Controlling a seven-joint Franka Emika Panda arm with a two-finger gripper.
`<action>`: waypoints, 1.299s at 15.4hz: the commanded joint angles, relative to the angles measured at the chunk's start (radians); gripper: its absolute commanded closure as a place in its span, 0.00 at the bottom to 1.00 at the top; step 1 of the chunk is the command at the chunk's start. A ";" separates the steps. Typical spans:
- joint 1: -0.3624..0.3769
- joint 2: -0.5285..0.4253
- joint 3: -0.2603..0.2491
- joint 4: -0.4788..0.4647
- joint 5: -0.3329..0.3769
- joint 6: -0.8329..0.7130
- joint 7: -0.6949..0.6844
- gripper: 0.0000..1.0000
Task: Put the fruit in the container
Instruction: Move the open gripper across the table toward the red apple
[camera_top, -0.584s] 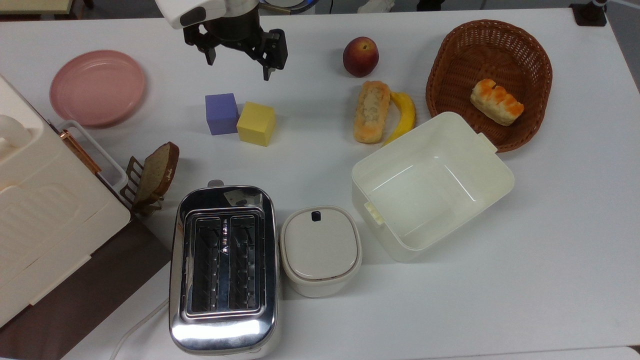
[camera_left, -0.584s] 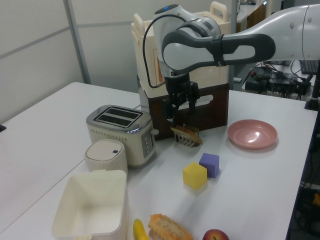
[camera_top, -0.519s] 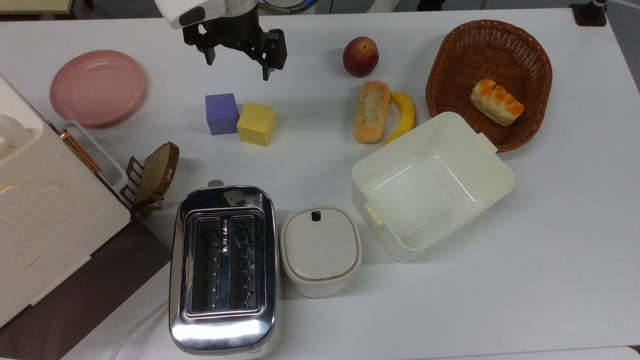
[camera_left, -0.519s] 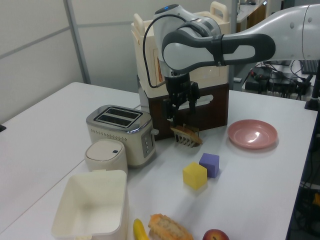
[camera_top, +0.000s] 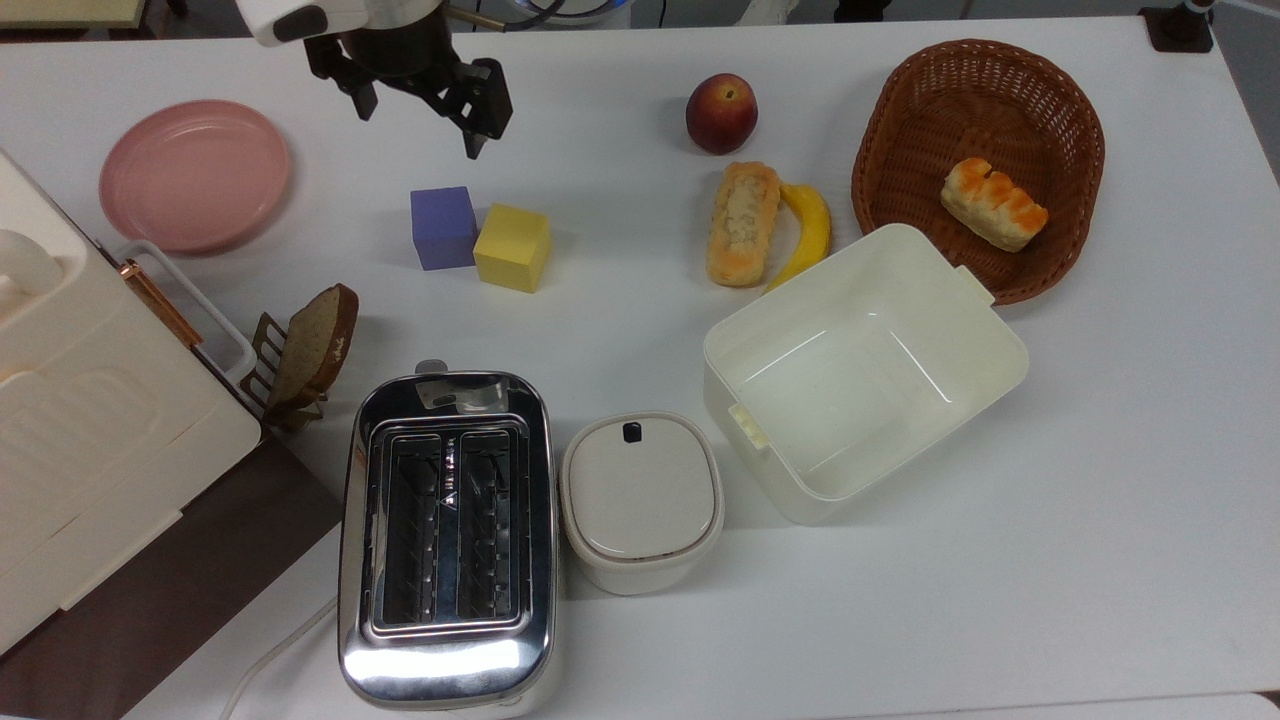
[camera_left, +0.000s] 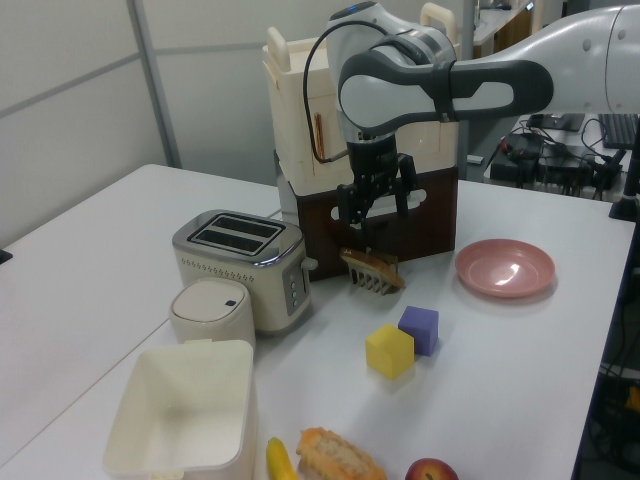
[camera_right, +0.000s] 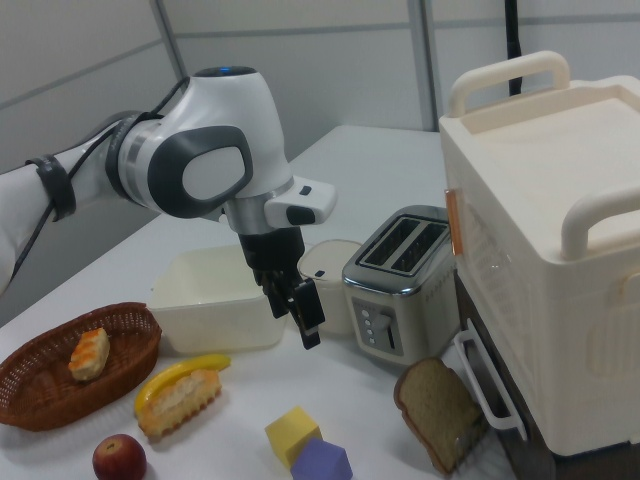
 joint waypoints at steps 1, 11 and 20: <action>0.003 -0.003 -0.002 -0.012 -0.019 -0.010 -0.005 0.00; 0.003 -0.008 0.011 -0.064 -0.018 -0.064 -0.151 0.00; 0.259 -0.014 0.011 -0.207 -0.004 -0.067 -0.310 0.00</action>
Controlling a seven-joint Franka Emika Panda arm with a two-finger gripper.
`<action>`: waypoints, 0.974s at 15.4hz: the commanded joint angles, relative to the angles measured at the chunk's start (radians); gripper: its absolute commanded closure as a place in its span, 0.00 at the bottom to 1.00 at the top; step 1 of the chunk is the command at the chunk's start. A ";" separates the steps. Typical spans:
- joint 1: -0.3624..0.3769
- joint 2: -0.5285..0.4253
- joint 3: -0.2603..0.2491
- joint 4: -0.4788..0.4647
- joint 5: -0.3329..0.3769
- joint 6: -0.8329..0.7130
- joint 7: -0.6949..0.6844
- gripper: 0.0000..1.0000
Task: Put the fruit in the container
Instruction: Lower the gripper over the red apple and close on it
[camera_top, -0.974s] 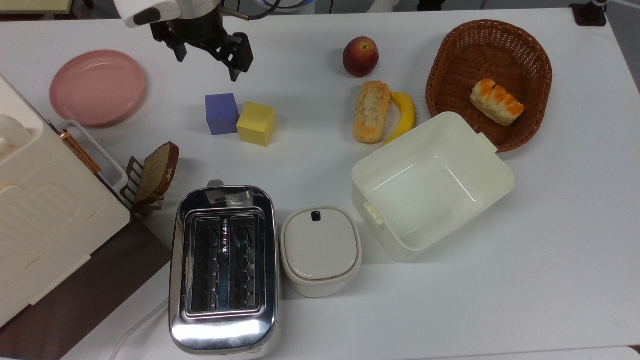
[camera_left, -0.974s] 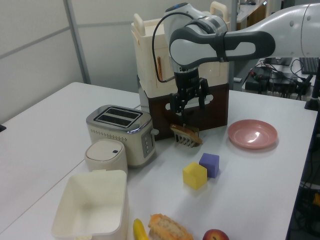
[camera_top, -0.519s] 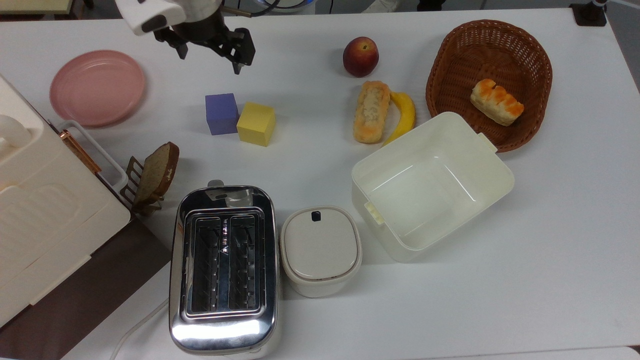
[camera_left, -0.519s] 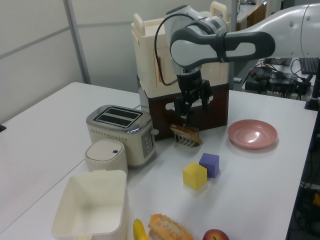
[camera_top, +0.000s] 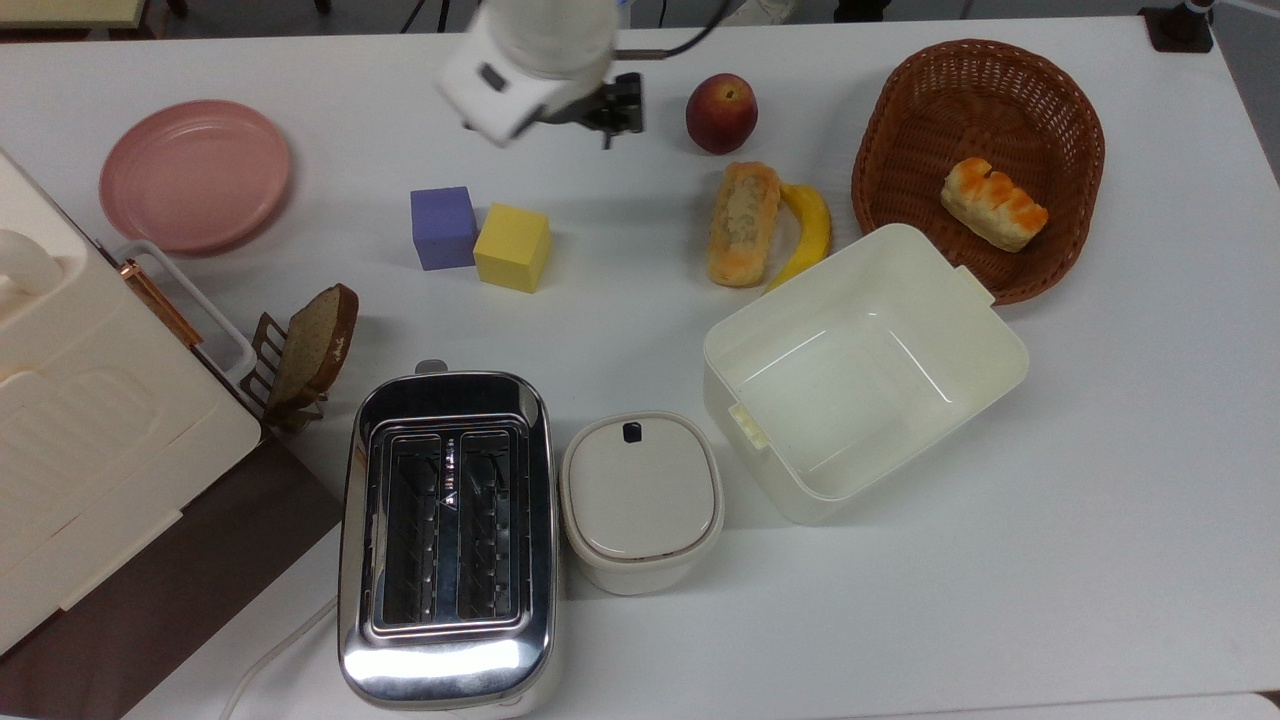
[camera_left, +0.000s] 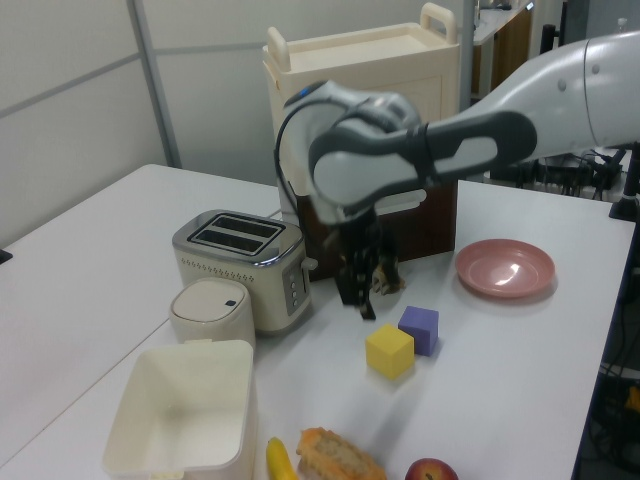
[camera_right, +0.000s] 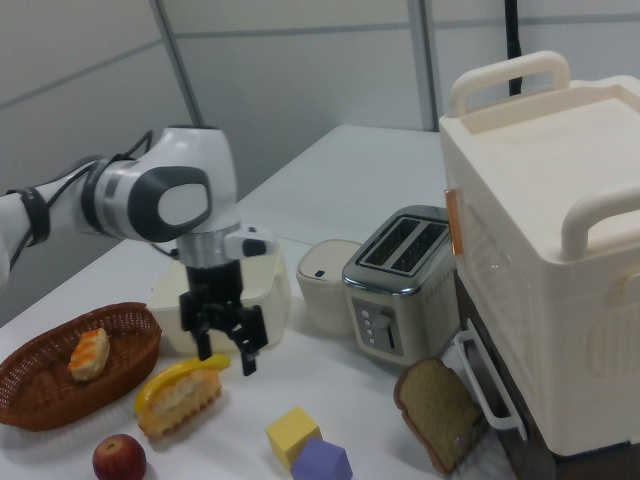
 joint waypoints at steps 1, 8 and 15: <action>0.106 -0.027 -0.013 -0.074 -0.003 -0.008 -0.090 0.00; 0.223 -0.113 0.013 -0.228 0.030 0.016 -0.113 0.00; 0.335 -0.140 0.052 -0.416 0.037 0.199 -0.047 0.00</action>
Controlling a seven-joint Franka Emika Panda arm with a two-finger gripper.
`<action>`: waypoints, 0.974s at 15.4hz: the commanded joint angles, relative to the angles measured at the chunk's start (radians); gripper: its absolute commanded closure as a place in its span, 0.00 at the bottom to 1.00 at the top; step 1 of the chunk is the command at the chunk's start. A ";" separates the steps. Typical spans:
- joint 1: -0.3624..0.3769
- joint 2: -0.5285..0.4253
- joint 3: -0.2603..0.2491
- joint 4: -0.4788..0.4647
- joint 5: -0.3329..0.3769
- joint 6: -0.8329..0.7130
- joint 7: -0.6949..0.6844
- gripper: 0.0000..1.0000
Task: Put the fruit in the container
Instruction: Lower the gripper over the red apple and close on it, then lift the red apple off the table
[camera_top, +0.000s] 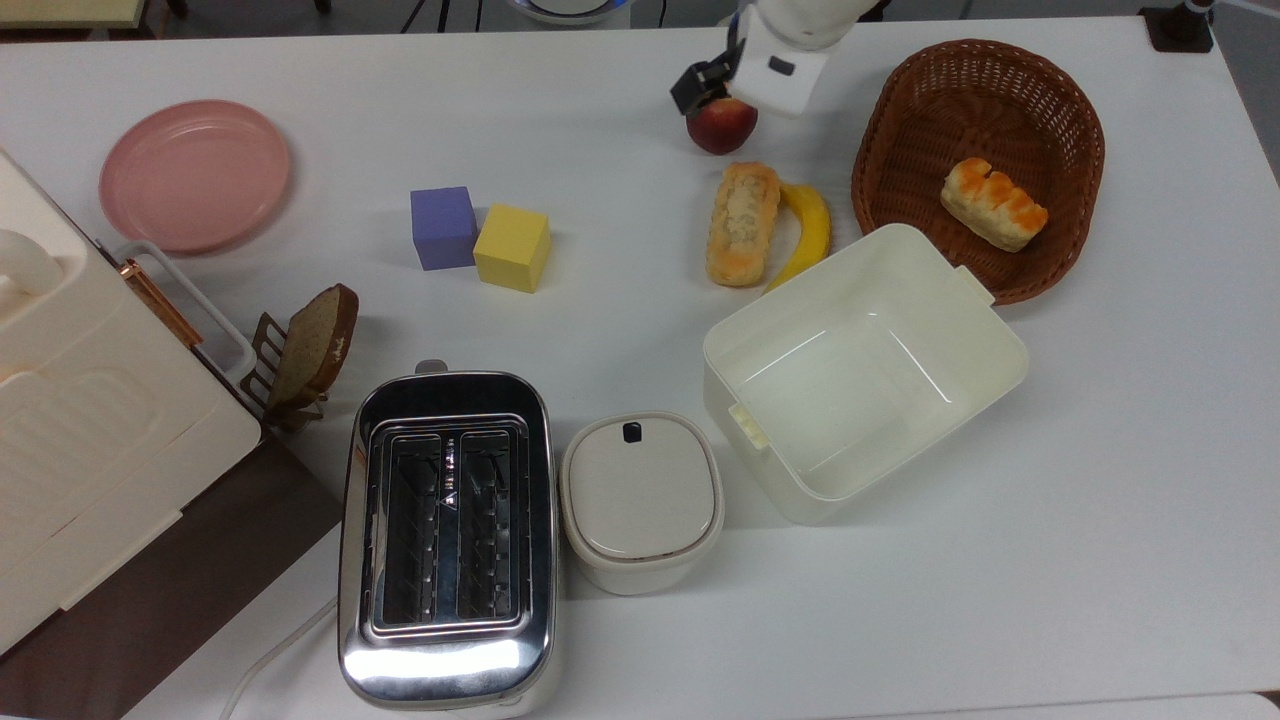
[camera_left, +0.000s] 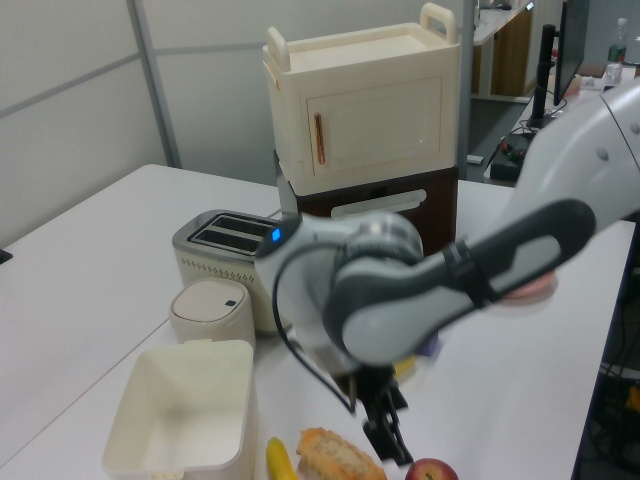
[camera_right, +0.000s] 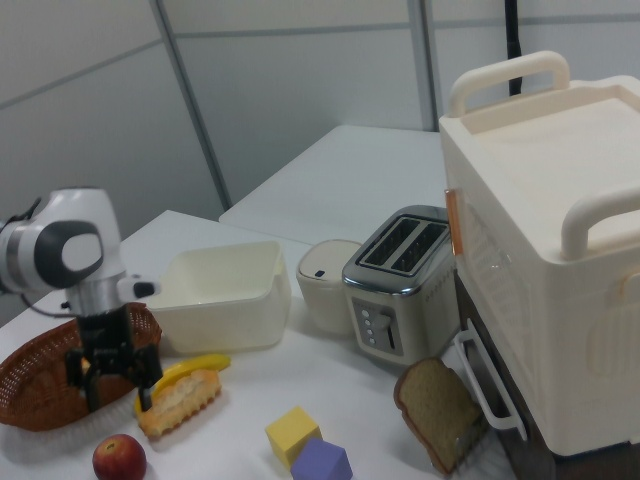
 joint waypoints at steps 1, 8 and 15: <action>0.029 -0.037 0.001 -0.116 0.010 0.115 0.028 0.00; 0.063 0.064 0.004 -0.162 -0.034 0.186 0.040 0.00; 0.057 0.030 0.001 -0.152 -0.067 0.191 0.048 0.49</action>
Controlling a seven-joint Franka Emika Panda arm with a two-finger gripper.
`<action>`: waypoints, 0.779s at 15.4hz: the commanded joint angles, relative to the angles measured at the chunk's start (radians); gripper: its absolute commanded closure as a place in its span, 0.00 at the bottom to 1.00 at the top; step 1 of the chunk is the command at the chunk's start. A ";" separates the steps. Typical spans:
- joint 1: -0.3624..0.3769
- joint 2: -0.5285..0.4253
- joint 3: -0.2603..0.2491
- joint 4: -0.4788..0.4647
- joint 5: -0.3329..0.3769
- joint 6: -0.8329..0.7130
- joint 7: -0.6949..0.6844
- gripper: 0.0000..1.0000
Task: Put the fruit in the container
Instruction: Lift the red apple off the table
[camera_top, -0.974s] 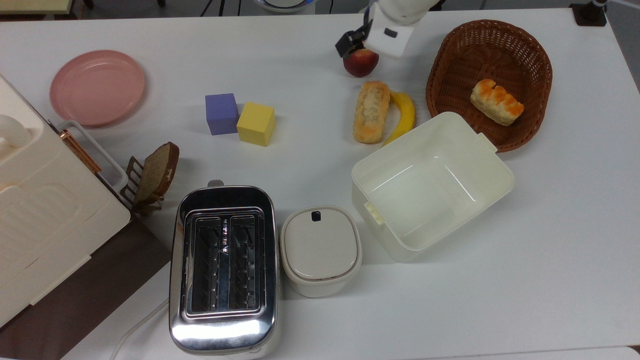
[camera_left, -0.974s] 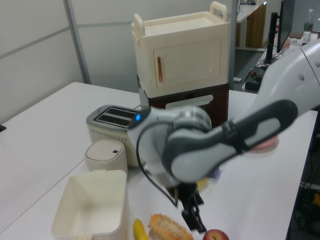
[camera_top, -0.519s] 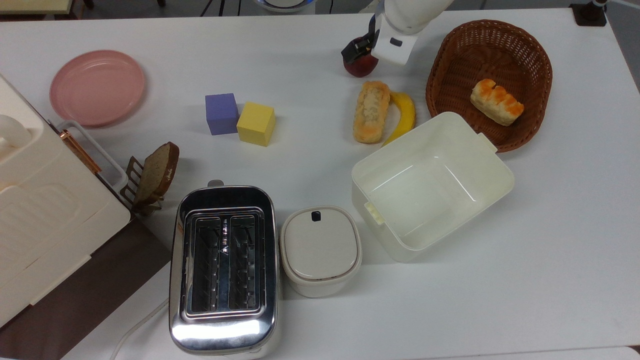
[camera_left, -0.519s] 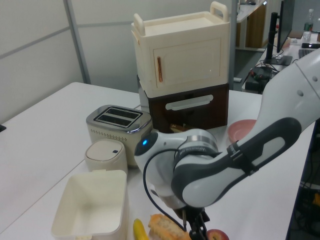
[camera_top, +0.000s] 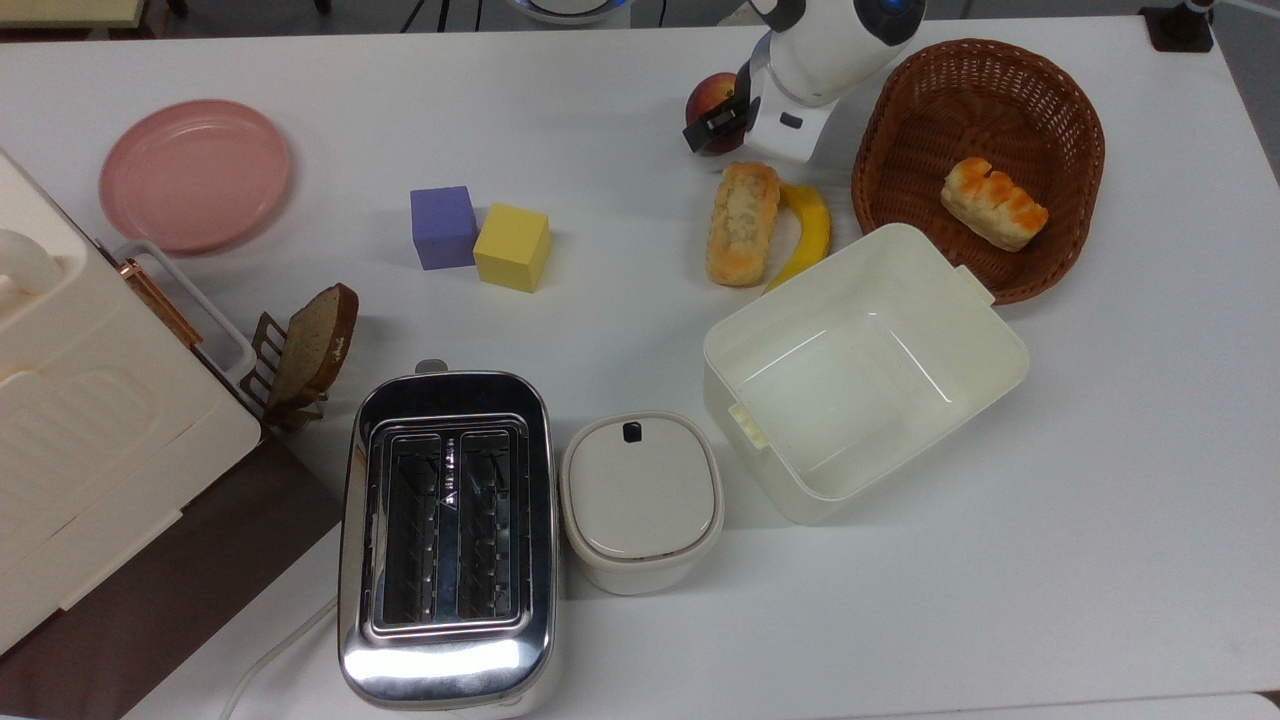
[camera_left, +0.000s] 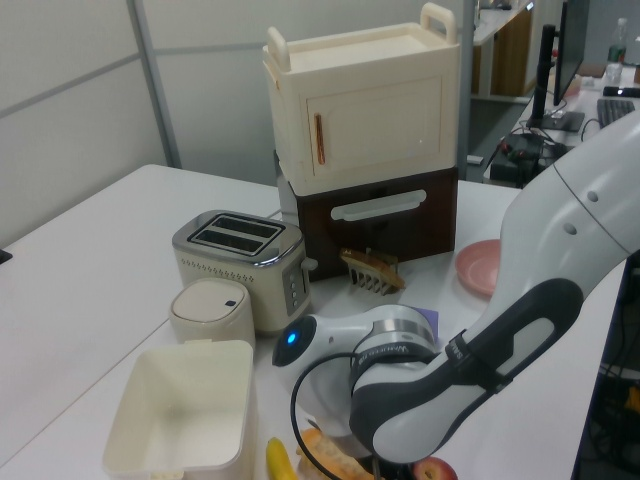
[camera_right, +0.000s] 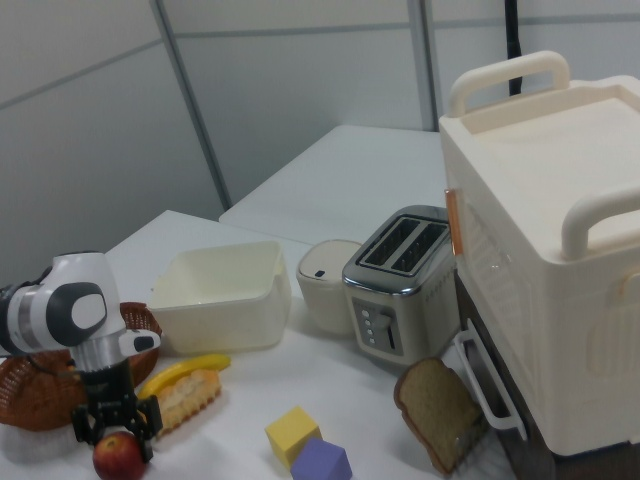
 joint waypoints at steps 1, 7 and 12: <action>-0.004 -0.066 -0.012 0.020 -0.023 -0.003 0.019 0.49; -0.016 -0.019 -0.049 0.368 -0.019 -0.075 0.074 0.50; -0.047 0.124 -0.052 0.652 -0.041 -0.029 0.252 0.47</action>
